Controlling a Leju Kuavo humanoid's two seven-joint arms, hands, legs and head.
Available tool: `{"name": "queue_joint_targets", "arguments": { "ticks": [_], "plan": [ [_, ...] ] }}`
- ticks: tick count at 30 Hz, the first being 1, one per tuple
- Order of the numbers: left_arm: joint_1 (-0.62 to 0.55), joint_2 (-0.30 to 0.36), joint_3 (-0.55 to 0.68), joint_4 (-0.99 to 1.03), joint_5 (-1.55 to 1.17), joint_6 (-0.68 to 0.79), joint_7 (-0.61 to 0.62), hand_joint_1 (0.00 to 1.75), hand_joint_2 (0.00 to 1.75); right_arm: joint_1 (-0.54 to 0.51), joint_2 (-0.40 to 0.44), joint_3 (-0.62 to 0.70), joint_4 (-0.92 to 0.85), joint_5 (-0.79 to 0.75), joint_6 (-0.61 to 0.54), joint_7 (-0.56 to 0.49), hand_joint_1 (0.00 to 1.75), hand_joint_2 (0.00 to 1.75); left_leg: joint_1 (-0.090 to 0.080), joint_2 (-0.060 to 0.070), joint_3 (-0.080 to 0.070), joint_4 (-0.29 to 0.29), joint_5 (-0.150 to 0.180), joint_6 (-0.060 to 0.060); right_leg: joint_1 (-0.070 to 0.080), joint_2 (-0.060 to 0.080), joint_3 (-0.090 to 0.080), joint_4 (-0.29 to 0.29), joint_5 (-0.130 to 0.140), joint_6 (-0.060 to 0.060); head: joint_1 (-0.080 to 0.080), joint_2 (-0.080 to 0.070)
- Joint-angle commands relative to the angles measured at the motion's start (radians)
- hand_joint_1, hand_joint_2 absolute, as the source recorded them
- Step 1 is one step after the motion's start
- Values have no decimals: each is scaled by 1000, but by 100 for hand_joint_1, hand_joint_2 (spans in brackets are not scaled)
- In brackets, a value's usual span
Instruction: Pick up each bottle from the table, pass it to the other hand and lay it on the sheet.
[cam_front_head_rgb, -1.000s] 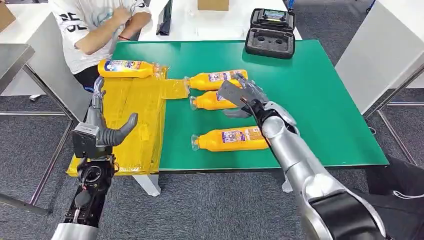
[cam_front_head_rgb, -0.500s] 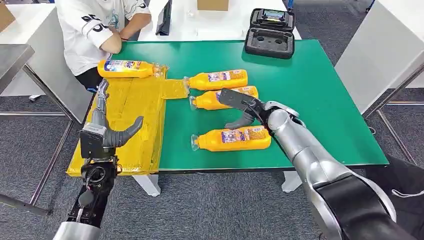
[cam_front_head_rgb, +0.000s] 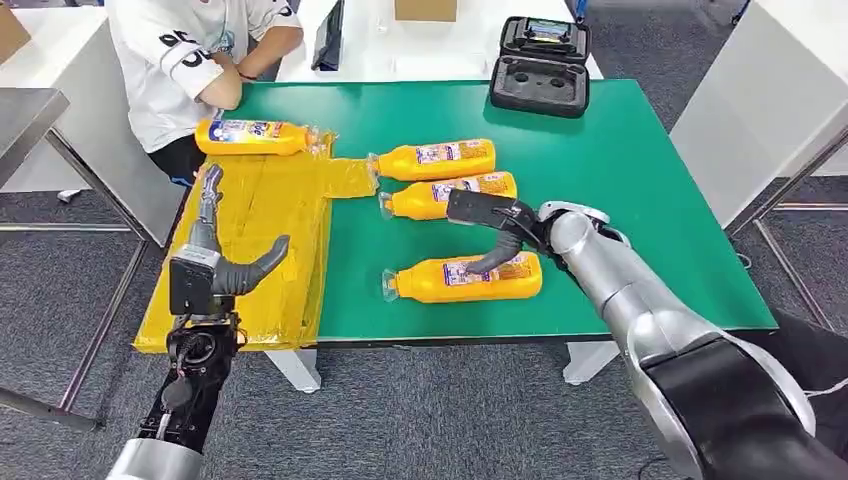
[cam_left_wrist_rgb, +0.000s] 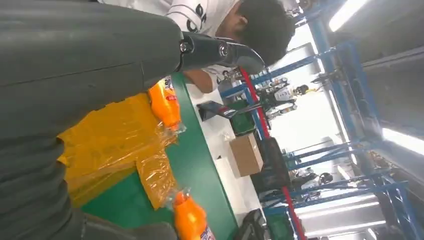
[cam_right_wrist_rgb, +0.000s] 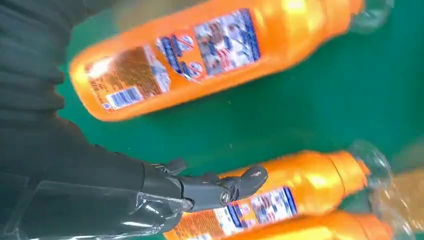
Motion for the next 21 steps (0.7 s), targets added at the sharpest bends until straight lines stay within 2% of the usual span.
{"name": "queue_joint_targets", "arguments": {
  "ticks": [1,10,21],
  "plan": [
    [-67,12,-13,173,25,5,-26,0,175,-65,-53,135,114,-44,19,13,0,175,0,-1,-1,0,0,-1,0,-1,-1,1,0,-1,0,0],
    [-86,9,-20,223,32,6,-36,0,175,-34,-76,184,135,-58,3,24,0,175,1,-1,-1,0,1,-2,1,-2,-1,0,0,-2,0,0],
    [-105,3,-37,249,21,13,-37,0,175,82,-87,230,147,-47,-75,0,0,175,2,-2,0,0,1,-2,2,-3,1,-2,1,-2,0,0]
  ]
}}
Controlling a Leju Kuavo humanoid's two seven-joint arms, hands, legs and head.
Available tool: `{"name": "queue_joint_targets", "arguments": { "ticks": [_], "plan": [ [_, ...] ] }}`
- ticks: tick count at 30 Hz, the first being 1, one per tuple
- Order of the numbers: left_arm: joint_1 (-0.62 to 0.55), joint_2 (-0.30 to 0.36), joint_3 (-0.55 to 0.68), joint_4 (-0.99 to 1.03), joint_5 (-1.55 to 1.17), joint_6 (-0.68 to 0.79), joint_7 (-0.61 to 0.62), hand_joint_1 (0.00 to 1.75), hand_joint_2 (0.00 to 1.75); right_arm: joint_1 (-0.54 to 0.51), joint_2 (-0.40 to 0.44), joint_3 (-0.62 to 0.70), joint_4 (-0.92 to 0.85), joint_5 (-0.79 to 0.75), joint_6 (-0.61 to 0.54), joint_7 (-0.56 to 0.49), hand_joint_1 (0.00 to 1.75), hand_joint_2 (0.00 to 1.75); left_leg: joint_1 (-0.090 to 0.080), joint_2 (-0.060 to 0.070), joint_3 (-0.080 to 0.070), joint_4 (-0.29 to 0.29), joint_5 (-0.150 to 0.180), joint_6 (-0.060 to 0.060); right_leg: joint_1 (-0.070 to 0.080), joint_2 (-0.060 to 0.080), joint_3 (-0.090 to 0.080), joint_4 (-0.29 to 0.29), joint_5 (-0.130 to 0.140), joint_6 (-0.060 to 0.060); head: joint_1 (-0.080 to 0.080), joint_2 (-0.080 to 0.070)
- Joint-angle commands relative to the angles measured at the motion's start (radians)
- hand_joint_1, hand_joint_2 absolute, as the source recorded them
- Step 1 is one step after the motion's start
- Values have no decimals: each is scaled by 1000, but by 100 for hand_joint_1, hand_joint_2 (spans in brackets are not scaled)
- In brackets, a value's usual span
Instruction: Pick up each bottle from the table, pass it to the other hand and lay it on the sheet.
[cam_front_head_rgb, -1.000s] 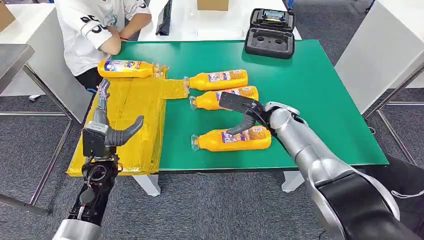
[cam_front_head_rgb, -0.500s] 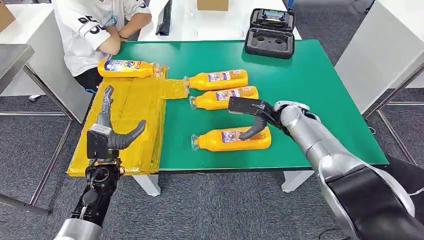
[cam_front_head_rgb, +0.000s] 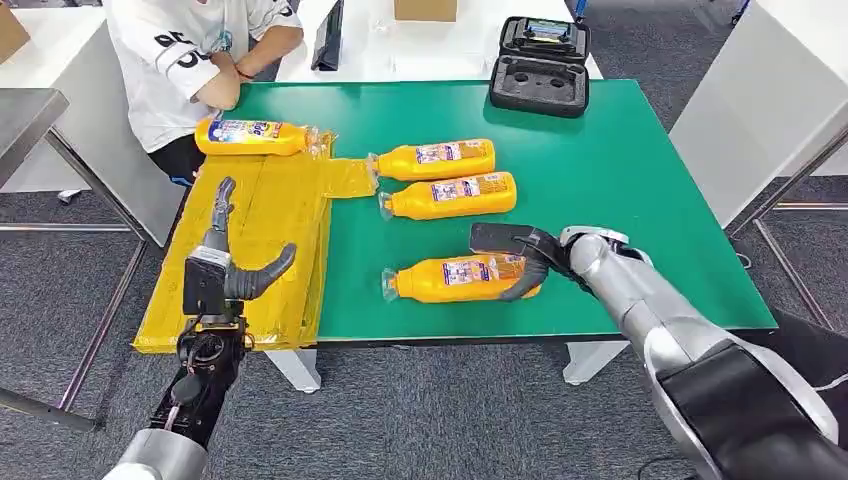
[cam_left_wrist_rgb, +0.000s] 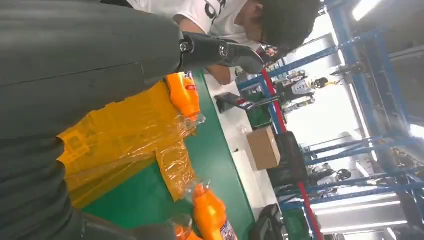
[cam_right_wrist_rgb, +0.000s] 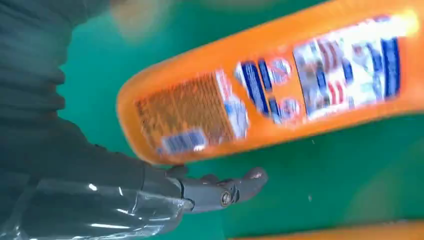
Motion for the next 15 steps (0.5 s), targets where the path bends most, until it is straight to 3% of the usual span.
{"name": "queue_joint_targets", "arguments": {
  "ticks": [1,15],
  "plan": [
    [-60,4,-29,101,-5,1,-1,0,175,44,-9,78,74,3,-38,-17,0,175,1,-2,0,0,1,-2,2,-2,1,-1,0,-2,1,0],
    [-78,0,-32,115,-2,1,-8,0,175,58,13,60,90,-13,-70,4,0,175,1,0,-1,0,1,-2,1,-1,0,0,1,-2,0,0]
  ]
}}
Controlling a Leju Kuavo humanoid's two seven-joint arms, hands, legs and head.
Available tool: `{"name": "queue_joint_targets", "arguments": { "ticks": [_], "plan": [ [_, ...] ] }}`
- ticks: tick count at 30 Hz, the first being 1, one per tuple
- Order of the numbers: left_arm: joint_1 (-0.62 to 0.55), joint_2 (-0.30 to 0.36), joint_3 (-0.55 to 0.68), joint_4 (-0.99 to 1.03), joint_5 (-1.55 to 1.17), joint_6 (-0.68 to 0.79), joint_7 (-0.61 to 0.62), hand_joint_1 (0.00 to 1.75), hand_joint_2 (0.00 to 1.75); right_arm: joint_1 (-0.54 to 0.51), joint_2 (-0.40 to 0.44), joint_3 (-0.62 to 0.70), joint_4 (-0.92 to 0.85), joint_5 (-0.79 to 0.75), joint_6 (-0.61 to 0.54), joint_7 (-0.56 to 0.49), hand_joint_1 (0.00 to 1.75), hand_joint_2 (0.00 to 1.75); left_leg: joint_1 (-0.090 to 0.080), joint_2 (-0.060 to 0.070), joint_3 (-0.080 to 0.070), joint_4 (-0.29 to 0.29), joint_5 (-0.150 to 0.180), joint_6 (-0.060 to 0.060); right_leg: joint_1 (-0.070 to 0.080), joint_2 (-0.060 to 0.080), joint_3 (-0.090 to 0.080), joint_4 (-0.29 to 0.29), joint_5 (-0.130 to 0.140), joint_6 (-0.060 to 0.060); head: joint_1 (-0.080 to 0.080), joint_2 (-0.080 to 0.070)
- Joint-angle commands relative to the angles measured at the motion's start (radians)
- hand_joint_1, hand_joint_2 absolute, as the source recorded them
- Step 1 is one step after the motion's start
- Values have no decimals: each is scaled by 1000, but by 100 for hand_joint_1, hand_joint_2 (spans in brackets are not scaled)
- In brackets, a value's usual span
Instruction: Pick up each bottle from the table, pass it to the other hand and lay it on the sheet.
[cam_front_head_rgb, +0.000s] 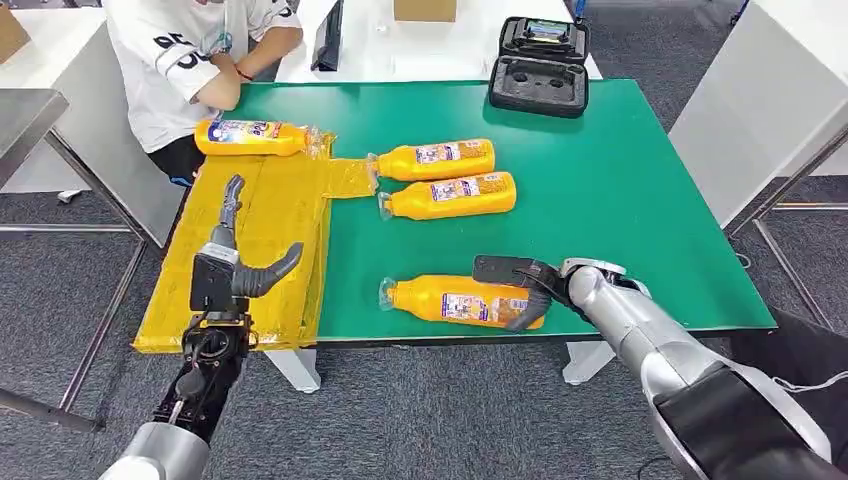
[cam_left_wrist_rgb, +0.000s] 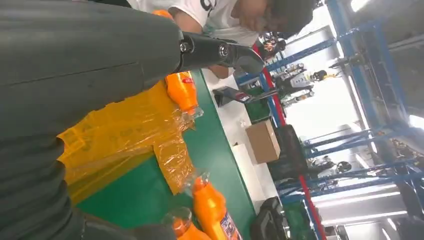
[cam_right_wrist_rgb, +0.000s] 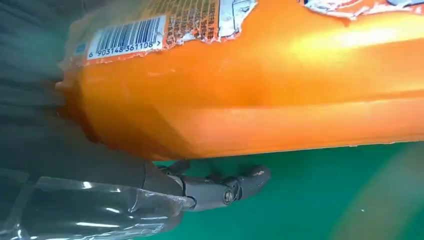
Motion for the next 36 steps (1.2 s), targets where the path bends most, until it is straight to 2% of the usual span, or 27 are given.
{"name": "queue_joint_targets", "arguments": {
  "ticks": [1,22,23,36],
  "plan": [
    [-55,1,-17,79,2,3,-1,0,175,-14,16,24,62,-9,-15,3,0,175,1,0,-1,0,1,-1,1,-1,0,0,1,-1,0,0],
    [-53,12,-33,41,-8,4,26,0,175,-25,23,13,48,4,-94,38,0,175,2,0,-3,1,1,-2,2,-1,-2,0,3,-3,0,0],
    [-52,13,-33,41,-8,3,26,0,175,-28,21,11,48,2,-90,38,0,0,1,0,-2,1,1,-1,1,0,-1,0,3,-3,0,0],
    [-51,13,-35,43,-9,3,31,0,175,-34,17,17,50,16,-98,57,0,0,0,0,-2,1,1,0,0,0,-2,1,3,-3,0,0]
  ]
}}
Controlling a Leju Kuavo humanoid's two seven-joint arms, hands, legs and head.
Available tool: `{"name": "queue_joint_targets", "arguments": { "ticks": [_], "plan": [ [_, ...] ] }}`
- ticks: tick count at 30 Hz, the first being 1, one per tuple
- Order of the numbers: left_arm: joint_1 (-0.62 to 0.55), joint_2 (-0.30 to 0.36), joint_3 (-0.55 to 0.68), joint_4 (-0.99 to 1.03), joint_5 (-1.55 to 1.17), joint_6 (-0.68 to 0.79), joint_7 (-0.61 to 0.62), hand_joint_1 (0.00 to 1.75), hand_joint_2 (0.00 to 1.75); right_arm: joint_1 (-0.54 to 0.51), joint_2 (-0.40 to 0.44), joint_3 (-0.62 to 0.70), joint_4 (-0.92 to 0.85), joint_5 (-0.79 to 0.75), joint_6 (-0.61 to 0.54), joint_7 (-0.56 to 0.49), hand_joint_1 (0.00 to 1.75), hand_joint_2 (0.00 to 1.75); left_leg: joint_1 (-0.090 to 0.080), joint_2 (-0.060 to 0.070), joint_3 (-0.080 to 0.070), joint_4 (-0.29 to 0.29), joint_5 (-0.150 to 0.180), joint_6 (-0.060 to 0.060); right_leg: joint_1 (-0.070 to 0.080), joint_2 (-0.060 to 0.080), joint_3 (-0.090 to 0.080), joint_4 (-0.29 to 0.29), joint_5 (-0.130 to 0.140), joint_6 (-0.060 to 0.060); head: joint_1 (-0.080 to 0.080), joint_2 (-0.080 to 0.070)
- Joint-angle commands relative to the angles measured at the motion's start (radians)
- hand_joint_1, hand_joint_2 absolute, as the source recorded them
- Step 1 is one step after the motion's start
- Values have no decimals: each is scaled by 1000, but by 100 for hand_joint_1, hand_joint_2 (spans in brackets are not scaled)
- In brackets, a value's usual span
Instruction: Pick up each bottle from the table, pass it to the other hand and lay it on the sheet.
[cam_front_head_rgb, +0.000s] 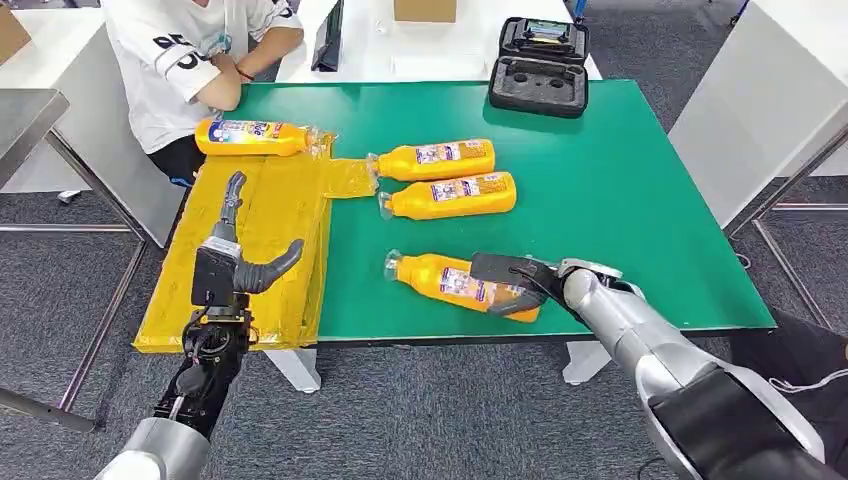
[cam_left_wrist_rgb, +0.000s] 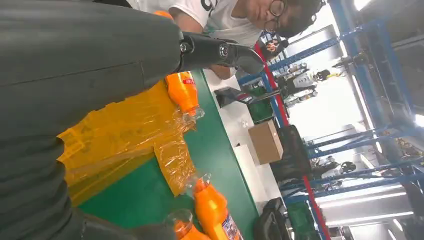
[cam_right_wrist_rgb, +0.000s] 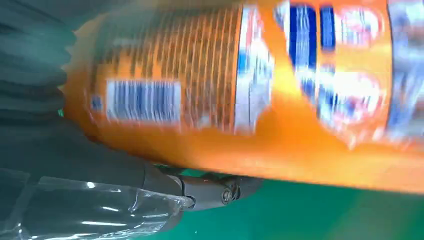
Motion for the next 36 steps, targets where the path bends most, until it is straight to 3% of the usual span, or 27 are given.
{"name": "queue_joint_targets", "arguments": {
  "ticks": [1,31,32,36],
  "plan": [
    [-37,12,-32,35,-1,-4,10,0,175,-38,6,10,41,11,-14,20,0,0,1,0,-3,1,0,-2,1,0,-2,1,1,-2,0,0],
    [6,13,-2,26,10,12,3,0,175,-135,30,62,58,89,29,58,0,0,0,1,-3,1,0,-1,0,1,-2,1,0,-1,0,0],
    [9,14,0,26,11,13,2,0,175,-149,33,68,61,95,37,61,0,175,1,2,-4,1,1,-2,1,1,-3,1,1,-2,0,0],
    [16,13,8,26,14,15,-4,0,175,-166,47,72,74,100,42,72,0,175,0,3,-3,1,0,-1,0,3,-4,2,1,-2,0,0]
  ]
}}
